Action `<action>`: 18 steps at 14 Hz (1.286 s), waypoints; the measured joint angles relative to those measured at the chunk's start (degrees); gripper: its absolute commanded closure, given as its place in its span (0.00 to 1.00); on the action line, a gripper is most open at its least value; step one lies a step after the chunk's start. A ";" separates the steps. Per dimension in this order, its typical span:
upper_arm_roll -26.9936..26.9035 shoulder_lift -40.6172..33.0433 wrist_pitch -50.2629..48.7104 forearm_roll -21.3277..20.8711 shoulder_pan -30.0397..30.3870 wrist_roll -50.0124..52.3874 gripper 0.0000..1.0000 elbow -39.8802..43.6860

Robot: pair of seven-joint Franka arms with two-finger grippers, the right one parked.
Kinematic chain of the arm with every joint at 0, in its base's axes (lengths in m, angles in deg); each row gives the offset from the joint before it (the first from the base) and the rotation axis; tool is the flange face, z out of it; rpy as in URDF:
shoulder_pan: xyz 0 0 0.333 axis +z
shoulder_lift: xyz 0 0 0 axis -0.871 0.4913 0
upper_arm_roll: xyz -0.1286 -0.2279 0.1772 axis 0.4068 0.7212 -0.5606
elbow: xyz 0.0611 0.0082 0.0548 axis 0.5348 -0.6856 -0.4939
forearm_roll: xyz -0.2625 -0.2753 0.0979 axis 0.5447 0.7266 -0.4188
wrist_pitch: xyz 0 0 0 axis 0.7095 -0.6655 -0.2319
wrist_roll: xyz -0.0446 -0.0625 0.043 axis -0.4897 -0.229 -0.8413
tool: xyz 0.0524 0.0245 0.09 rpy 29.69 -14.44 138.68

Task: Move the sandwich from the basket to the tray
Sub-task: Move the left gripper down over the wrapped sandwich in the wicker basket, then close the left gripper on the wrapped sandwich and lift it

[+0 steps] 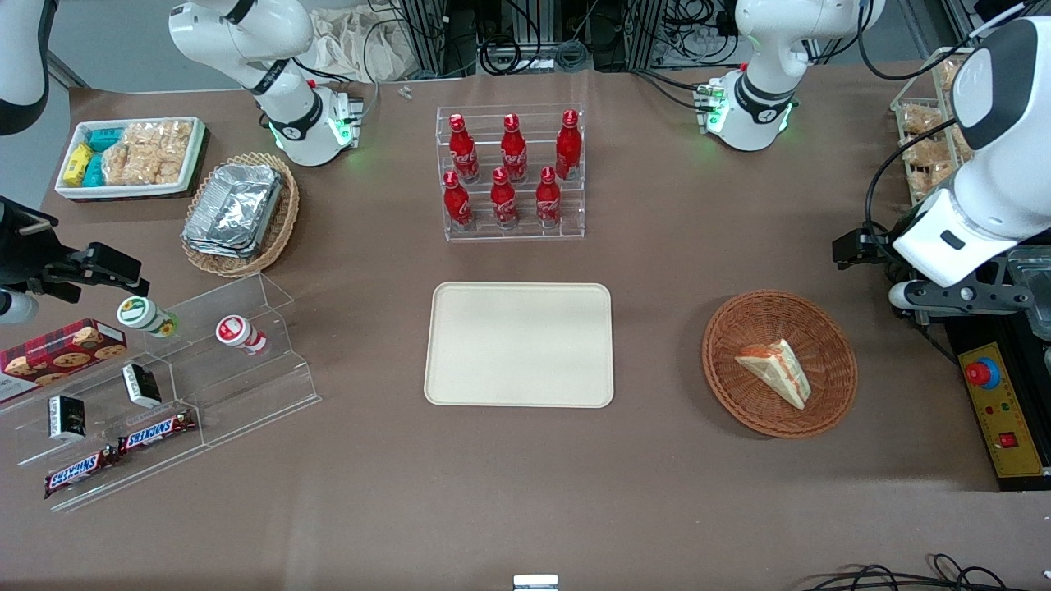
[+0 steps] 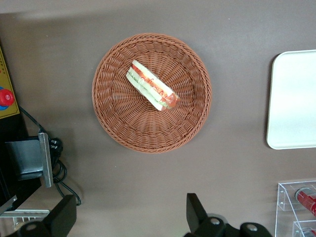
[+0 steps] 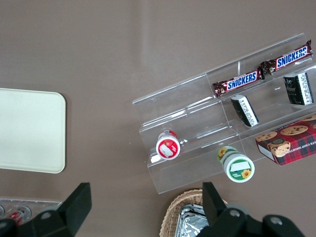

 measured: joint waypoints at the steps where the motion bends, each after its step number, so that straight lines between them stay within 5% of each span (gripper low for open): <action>1: 0.00 0.29 0.11 0.00 0.00 0.00 0.00 0.22; 7: -0.04 3.63 1.76 -0.07 0.02 4.67 0.00 1.14; 15: -0.05 9.84 30.35 -0.48 0.00 30.65 0.00 -15.28; 18: -0.01 13.94 33.71 -5.43 -0.20 38.49 0.00 -16.16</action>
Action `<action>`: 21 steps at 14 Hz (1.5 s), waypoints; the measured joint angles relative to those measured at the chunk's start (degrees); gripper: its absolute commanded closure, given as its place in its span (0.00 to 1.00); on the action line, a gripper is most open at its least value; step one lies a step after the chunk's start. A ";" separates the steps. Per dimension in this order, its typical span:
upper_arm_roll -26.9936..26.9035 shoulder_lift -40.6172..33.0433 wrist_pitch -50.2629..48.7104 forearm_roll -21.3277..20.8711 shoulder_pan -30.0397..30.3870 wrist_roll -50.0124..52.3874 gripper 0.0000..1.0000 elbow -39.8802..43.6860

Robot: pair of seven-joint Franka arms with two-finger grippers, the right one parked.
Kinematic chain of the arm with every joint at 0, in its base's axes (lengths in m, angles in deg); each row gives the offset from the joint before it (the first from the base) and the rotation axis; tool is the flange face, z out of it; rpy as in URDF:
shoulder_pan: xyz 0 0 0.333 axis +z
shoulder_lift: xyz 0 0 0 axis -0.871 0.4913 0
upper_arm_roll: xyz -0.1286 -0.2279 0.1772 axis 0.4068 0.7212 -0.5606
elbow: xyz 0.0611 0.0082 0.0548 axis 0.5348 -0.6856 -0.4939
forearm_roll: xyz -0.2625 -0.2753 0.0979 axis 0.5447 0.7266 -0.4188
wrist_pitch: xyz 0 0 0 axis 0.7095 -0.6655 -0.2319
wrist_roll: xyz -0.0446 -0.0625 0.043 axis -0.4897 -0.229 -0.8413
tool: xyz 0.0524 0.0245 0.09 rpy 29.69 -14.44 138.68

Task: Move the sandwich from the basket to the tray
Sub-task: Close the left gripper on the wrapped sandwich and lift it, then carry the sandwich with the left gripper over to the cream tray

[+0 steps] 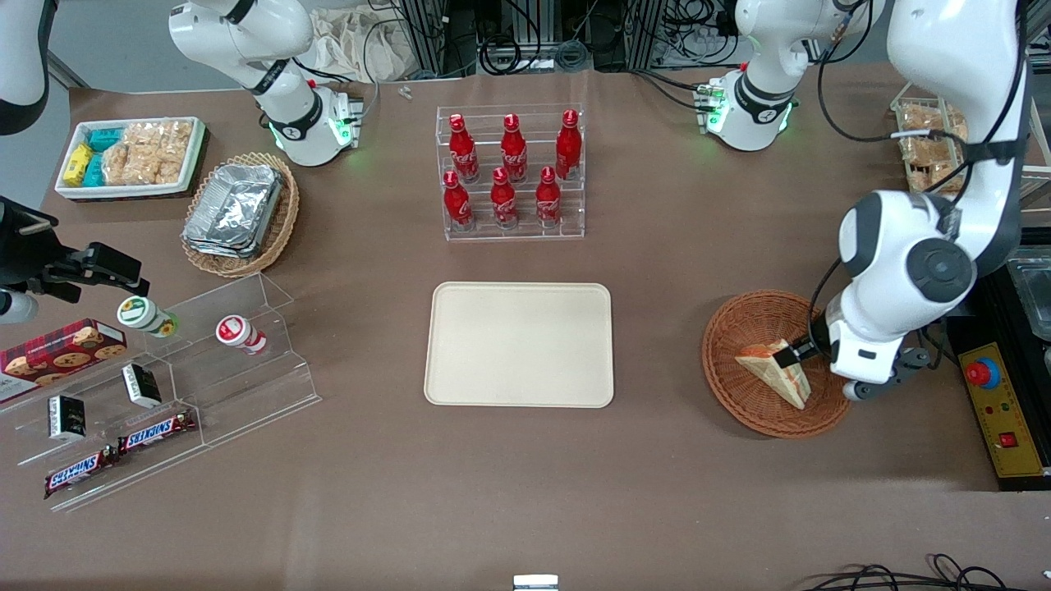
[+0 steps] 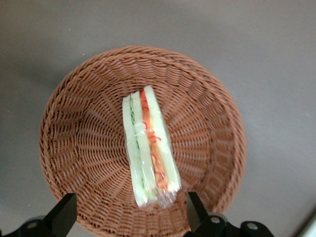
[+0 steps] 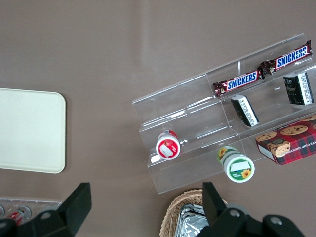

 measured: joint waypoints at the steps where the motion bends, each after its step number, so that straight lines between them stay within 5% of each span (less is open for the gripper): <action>1: 0.05 1.11 0.28 -1.08 -0.14 1.56 0.00 0.01; 10: 0.06 6.62 2.22 -1.87 -0.30 6.33 0.01 0.03; 11: 0.06 7.21 2.37 -1.87 -0.30 7.15 0.13 0.12; 14: 0.08 9.28 2.98 -1.87 -0.30 12.39 0.95 1.91; 21: 0.54 9.97 -1.87 -1.94 -0.33 13.86 1.00 8.94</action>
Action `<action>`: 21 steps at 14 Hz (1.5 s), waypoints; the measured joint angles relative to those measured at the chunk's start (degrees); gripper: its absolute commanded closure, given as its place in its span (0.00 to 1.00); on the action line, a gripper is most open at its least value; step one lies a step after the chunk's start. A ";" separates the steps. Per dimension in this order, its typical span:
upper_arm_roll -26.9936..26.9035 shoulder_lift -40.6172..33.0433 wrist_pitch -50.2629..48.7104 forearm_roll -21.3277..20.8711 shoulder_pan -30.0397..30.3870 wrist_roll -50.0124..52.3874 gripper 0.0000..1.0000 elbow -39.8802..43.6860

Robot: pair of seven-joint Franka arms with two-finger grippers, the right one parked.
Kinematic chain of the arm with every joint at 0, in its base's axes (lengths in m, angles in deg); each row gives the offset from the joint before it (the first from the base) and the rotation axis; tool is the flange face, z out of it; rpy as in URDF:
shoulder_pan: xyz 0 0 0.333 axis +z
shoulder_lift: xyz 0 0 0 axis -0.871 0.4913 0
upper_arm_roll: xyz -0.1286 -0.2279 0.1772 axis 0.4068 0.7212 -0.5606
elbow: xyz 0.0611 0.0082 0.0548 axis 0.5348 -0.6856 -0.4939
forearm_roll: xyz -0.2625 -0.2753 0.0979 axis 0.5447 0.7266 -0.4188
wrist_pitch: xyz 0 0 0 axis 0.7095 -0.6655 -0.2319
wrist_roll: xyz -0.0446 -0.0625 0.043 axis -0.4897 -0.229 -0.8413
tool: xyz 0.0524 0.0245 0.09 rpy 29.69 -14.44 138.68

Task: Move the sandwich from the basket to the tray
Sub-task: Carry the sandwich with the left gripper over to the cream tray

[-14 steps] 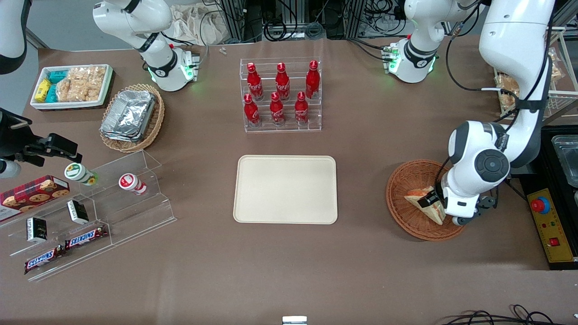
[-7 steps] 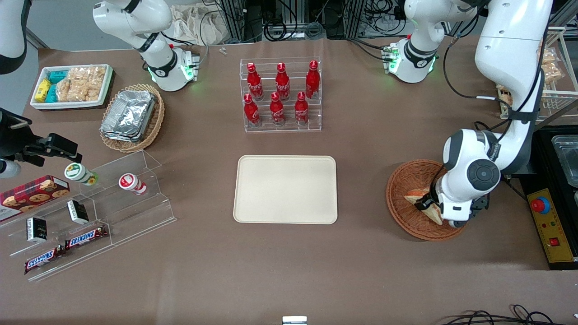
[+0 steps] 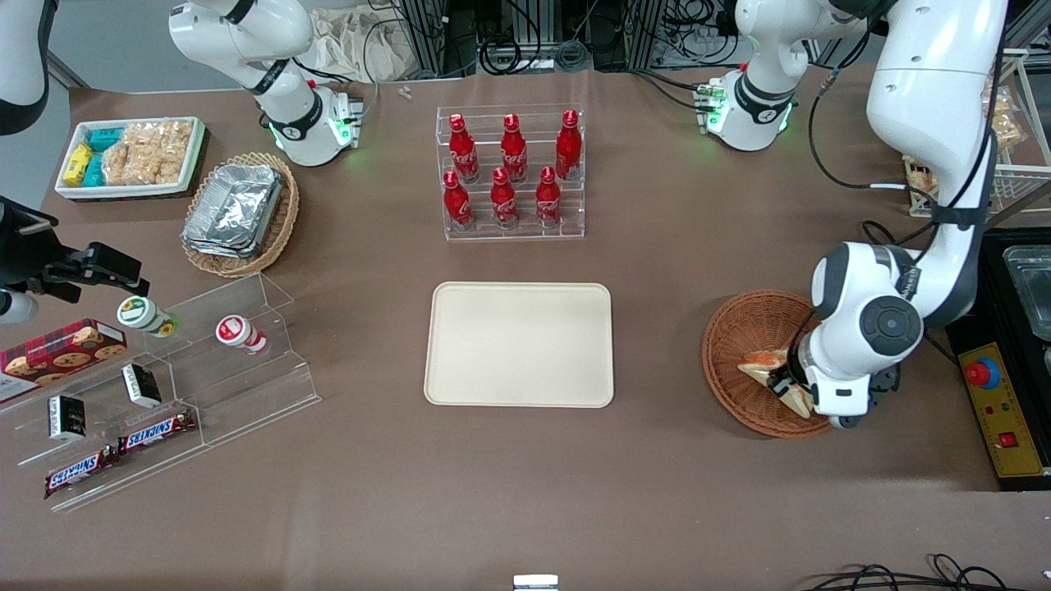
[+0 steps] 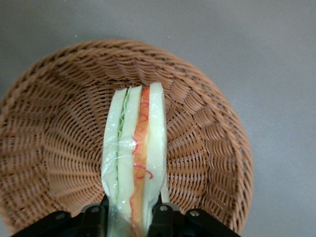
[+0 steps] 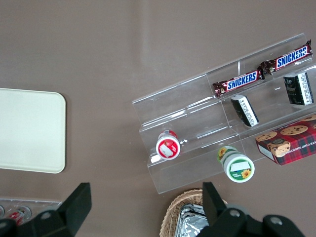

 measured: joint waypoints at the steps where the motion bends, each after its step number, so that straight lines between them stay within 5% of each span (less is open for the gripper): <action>1: 0.16 -0.15 -3.31 -0.04 -0.02 -1.20 1.00 2.21; 8: 2.15 -10.52 -24.77 0.02 -0.16 -16.22 1.00 12.39; 11: 8.34 -12.93 -31.35 0.18 -0.18 -17.83 1.00 16.73; 16: 22.28 -8.78 -29.43 0.08 -2.92 -15.75 1.00 16.06; 21: 22.91 4.00 -19.05 -1.51 -11.49 -12.58 1.00 15.13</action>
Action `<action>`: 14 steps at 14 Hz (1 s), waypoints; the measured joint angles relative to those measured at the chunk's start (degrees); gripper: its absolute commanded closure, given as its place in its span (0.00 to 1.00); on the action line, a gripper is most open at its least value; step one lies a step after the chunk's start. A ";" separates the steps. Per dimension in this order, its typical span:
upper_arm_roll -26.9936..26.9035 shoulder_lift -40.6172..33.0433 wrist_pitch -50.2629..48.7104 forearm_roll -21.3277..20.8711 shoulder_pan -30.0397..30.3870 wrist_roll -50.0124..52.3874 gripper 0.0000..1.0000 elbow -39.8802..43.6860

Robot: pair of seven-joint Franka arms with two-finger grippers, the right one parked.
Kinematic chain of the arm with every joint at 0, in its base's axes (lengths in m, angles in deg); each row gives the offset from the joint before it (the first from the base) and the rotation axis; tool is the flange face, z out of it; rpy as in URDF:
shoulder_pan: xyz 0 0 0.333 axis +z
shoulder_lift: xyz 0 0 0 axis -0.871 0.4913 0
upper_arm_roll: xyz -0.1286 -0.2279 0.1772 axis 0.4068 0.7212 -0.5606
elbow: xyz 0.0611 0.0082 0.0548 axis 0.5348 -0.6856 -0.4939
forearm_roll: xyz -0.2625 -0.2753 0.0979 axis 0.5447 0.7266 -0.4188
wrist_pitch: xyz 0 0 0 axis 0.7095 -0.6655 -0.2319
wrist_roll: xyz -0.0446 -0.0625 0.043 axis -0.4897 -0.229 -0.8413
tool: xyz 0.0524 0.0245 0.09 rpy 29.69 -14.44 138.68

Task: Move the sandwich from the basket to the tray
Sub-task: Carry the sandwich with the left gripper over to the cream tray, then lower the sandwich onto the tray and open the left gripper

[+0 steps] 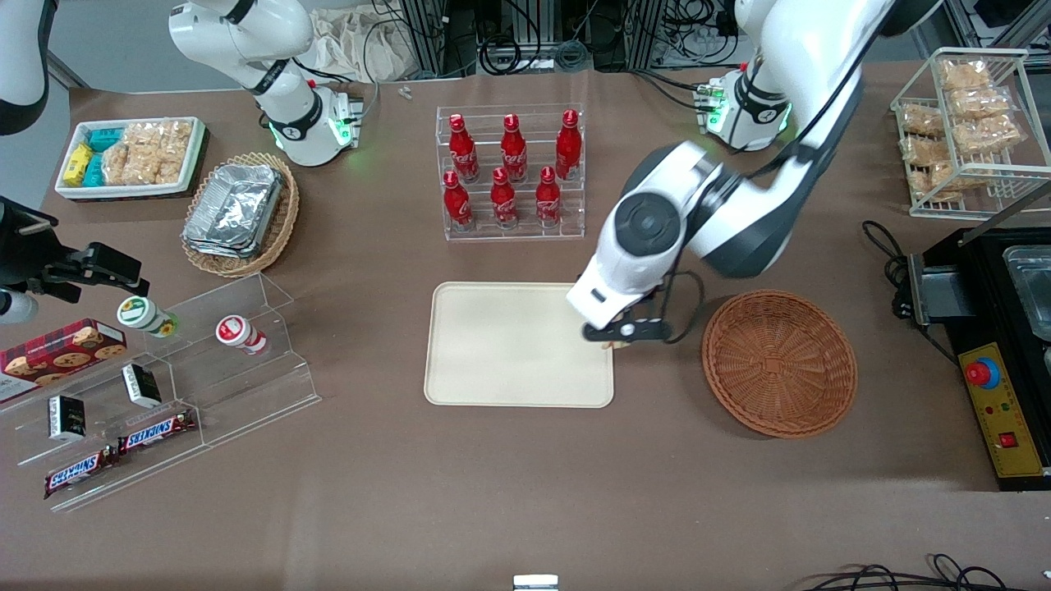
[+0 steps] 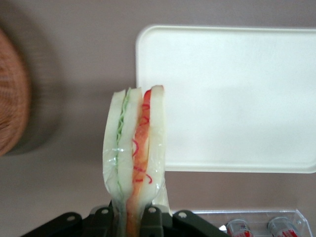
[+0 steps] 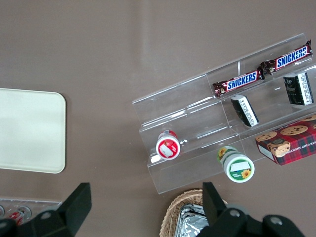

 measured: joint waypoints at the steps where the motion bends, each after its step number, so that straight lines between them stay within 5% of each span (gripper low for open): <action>1: -0.01 2.77 2.04 -1.45 -0.84 0.00 1.00 -0.04; 8: -0.03 11.88 7.53 -8.31 -2.52 -0.10 1.00 0.09; 9: -0.05 12.12 7.95 -8.81 -2.53 -0.10 0.94 0.10; 11: -0.27 12.77 8.91 -9.21 -2.53 -0.10 0.49 0.10; 12: -0.38 13.04 9.15 -9.26 -2.52 -0.09 0.18 0.11; 13: -0.43 13.23 9.26 -9.31 -2.52 -0.09 0.00 0.14; 14: -0.43 13.33 9.31 -9.35 -2.52 -0.09 0.00 0.19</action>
